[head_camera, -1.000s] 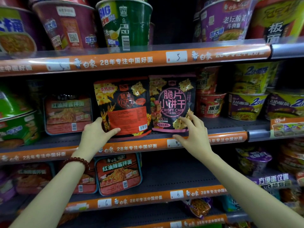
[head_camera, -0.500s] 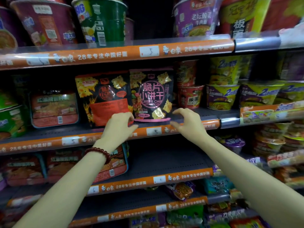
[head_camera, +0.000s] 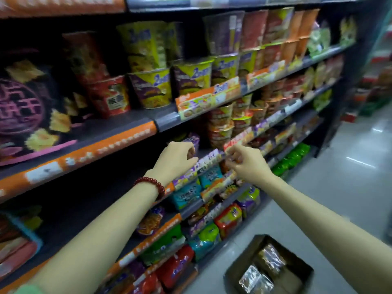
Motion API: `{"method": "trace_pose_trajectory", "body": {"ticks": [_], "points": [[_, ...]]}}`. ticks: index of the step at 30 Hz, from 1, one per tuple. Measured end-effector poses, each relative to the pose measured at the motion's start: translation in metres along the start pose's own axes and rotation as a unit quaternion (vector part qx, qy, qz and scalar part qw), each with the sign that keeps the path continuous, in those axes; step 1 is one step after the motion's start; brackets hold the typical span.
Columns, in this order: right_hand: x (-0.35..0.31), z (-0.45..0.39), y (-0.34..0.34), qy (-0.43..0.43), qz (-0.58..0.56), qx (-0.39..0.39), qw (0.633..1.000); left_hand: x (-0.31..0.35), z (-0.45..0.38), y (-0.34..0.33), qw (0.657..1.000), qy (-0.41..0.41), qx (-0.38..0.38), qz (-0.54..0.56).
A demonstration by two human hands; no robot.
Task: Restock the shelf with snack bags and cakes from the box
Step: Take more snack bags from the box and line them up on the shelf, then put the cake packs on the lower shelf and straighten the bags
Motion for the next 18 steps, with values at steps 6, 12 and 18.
{"method": "trace_pose_trajectory", "body": {"ticks": [6,12,18], "points": [[0.116,0.056,0.027,-0.186,0.031,0.052,0.981,0.073,-0.049,-0.111,0.985,-0.107,-0.125,0.043],[0.21,0.121,0.011,-0.36,0.016,0.082,0.929,0.116,-0.068,-0.226,0.954,-0.18,-0.233,0.057],[0.296,0.185,-0.065,-0.452,0.013,0.065,0.89,0.12,-0.037,-0.366,0.925,-0.182,-0.328,0.059]]}}
Point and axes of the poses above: each hand's wrist, its own z-axis away from the middle knuckle, its own y-axis out of the back of the hand, x = y × z, the point moved 3 cm from there along -z, towards the middle knuckle, and after that the axes turned 1 degree about -z, right-handed, at the moved point
